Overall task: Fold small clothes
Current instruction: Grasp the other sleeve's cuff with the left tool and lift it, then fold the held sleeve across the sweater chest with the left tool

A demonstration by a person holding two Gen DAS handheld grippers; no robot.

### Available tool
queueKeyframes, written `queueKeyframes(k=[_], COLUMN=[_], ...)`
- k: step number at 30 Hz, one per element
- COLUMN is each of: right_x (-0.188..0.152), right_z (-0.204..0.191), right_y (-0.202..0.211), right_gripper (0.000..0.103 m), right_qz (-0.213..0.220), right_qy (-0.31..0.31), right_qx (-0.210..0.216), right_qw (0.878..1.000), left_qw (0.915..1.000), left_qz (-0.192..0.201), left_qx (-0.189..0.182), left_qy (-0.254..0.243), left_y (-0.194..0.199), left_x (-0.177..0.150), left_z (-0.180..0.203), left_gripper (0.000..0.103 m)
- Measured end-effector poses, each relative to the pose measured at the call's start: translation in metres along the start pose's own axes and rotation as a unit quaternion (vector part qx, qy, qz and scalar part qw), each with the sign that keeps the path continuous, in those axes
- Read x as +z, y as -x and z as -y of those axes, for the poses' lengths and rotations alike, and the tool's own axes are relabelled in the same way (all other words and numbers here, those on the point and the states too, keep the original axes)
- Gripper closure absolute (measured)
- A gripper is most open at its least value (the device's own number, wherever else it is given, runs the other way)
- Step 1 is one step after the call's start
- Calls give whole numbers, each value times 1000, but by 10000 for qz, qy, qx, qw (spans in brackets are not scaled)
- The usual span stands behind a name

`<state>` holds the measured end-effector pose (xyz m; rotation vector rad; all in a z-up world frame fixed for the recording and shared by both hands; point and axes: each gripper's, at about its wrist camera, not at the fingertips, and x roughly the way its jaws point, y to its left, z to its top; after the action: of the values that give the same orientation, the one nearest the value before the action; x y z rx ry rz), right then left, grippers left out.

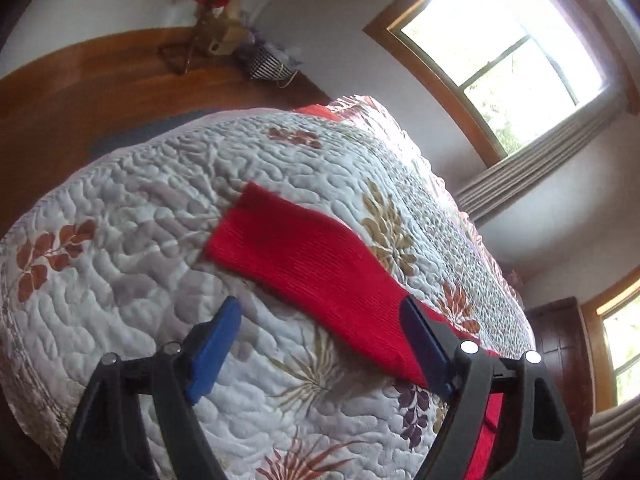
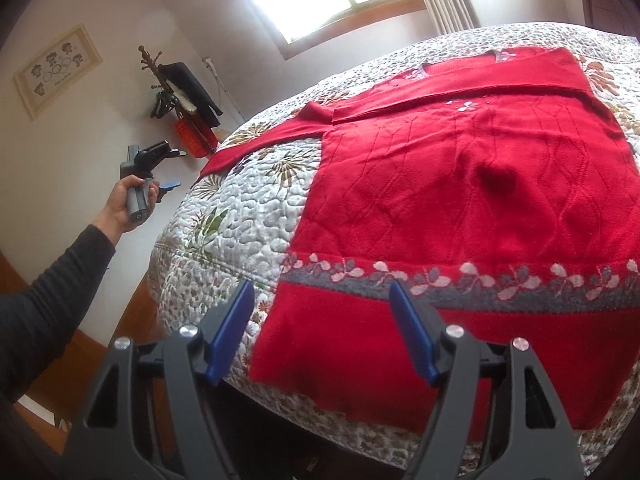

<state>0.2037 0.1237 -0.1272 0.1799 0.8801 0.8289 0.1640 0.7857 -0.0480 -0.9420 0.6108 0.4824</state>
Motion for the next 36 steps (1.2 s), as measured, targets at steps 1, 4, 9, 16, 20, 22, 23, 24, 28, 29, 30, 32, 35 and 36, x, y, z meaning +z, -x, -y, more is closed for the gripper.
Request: queueKeyframes(k=[1, 4, 9, 16, 20, 22, 23, 24, 28, 29, 30, 32, 35, 36], right_x=[1, 2, 1, 3, 2, 1, 1, 0, -2, -2, -3, -5, -6, -6], right_z=[-3, -13, -17, -21, -20, -19, -19, -19, -13, -11, -9, -5, 2, 5], right_y=[-3, -8, -20, -24, -22, -19, -17, -15, -6, -5, -3, 1, 9, 11], right_gripper=[34, 34, 34, 34, 34, 34, 34, 34, 34, 34, 34, 34, 34, 34], right_qz=[-25, -66, -203, -216, -213, -194, -178, -157, -85, -73, -59, -34, 26, 48], right_qy=[11, 99, 92, 98, 62, 52, 57, 60, -24, -47, -68, -106, -181, -221], right_qx=[-4, -18, -83, -44, -27, -20, -20, -22, -31, -32, -34, -35, -36, -33], right_qw=[10000, 9999, 9997, 9997, 9997, 9998, 9998, 9999, 10000, 10000, 10000, 9999, 9998, 9997], left_qw=[9999, 9998, 9984, 9989, 9997, 9999, 9999, 9997, 9960, 9941, 9917, 9859, 9749, 9713], left_qz=[-22, -1, -152, -295, -88, 34, 85, 148, 428, 468, 499, 538, 508, 461], left_qx=[16, 14, 101, 262, 176, 133, 75, 39, -239, -331, -444, -668, -1047, -1175], left_qy=[120, 218, 526, 258, 149, 6, -75, -164, -742, -916, -1094, -1439, -1900, -2014], left_y=[-5, -19, -44, -58, -47, -39, -34, -28, -4, 0, 5, 12, 15, 11], left_x=[1, 8, 18, 26, 29, 29, 29, 28, 22, 18, 13, 2, -19, -27], left_z=[-10, -25, -42, -39, -29, -16, -7, 2, 64, 83, 103, 144, 206, 225], left_gripper=[23, 23, 23, 81, 99, 99, 99, 99, 99, 99, 99, 99, 99, 99])
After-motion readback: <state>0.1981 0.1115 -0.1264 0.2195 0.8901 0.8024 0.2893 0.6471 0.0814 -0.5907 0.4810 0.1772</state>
